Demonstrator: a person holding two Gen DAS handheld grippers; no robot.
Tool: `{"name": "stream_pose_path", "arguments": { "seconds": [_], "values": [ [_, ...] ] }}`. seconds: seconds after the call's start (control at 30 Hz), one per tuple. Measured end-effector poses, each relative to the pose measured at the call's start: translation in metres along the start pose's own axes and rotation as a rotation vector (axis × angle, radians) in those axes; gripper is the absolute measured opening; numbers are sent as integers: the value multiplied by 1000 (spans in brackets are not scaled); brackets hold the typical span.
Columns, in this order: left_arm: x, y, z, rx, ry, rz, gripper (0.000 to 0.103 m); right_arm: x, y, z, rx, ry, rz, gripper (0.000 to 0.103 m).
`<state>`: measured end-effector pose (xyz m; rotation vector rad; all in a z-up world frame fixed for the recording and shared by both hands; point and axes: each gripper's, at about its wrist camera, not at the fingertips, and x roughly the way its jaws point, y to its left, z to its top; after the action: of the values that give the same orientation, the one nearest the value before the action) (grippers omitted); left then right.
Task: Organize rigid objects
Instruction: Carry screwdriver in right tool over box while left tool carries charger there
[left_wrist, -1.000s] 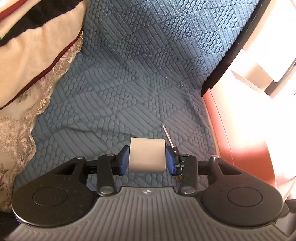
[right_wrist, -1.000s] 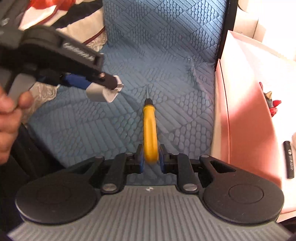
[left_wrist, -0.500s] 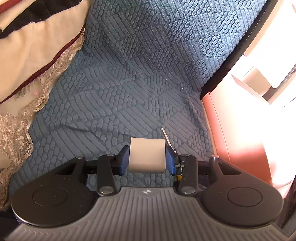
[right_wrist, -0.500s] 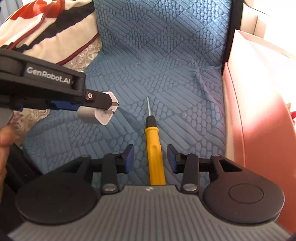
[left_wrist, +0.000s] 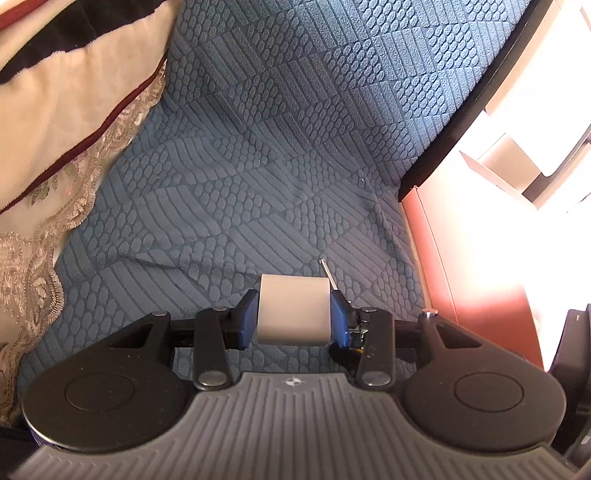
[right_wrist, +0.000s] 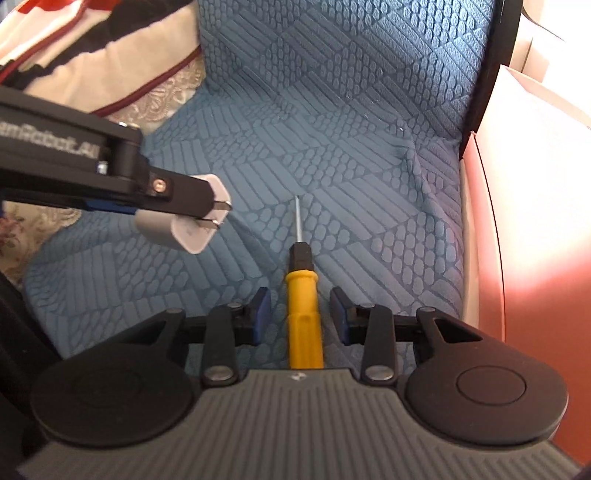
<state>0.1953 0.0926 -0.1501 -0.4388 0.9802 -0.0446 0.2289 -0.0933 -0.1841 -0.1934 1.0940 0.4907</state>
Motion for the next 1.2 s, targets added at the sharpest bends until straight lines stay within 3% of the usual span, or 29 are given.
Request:
{"name": "stream_pose_path", "arguments": {
  "seconds": [0.2,0.87,0.97,1.07,1.2],
  "values": [
    [4,-2,2,9,6,0,47,0,0,2,-2,-4,8,20],
    [17,-5,2,60,33,-13,47,-11,5,1,-4,51,-50,20],
    [16,4,5,1,37,-43,47,-9,5,2,25,60,-39,20],
    [16,10,11,-39,60,-122,47,-13,3,5,51,50,-38,20],
    [7,-2,12,24,31,-83,47,-26,0,10,60,29,-16,20]
  ]
}}
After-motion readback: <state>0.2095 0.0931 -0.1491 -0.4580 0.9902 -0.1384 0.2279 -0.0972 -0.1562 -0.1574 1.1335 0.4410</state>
